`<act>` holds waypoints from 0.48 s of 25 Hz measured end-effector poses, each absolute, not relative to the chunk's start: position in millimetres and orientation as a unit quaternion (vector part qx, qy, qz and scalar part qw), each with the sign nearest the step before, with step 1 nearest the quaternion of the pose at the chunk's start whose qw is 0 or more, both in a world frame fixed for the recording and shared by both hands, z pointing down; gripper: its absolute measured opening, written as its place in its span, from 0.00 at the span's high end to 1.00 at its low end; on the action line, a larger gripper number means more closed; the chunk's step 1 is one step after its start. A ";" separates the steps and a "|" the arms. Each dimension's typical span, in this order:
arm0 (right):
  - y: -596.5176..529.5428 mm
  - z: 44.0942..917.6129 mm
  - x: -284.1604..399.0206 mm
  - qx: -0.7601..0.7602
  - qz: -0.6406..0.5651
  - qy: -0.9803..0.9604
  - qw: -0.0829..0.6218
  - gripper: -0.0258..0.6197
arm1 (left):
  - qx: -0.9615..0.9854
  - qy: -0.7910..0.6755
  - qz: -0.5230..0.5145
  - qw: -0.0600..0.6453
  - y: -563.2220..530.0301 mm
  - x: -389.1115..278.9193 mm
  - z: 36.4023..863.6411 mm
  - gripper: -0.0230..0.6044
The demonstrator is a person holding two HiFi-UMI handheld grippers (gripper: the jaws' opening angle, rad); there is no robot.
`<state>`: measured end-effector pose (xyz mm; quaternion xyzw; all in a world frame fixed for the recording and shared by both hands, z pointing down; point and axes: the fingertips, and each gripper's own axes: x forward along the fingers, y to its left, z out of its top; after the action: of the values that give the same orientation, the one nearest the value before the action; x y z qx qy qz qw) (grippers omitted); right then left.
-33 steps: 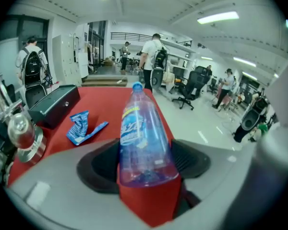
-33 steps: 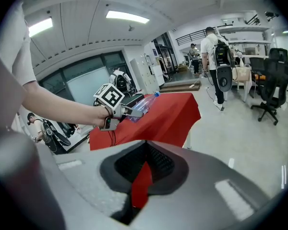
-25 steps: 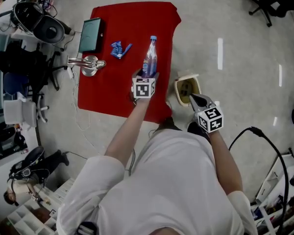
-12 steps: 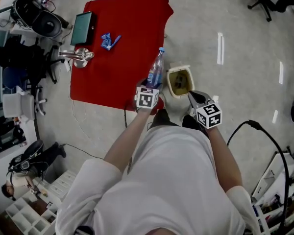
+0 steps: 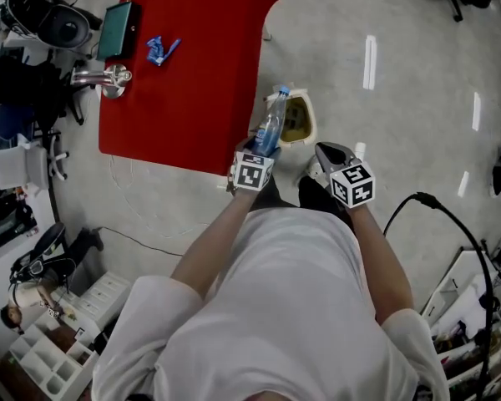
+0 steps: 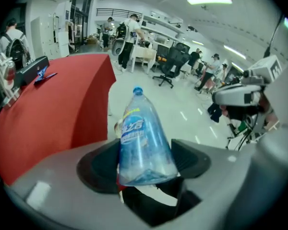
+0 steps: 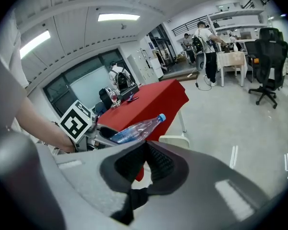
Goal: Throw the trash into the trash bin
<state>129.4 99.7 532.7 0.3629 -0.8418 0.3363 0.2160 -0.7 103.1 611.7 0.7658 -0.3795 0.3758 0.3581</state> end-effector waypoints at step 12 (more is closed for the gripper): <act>107.1 616.5 159.7 0.365 0.393 -0.812 0.230 0.96 | 0.734 -0.349 0.414 0.411 132.3 25.7 720.4 0.41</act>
<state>159.7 107.1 616.5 0.3647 -0.8119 0.3934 0.2304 25.7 132.3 720.4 0.7337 -0.3488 0.4139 0.4107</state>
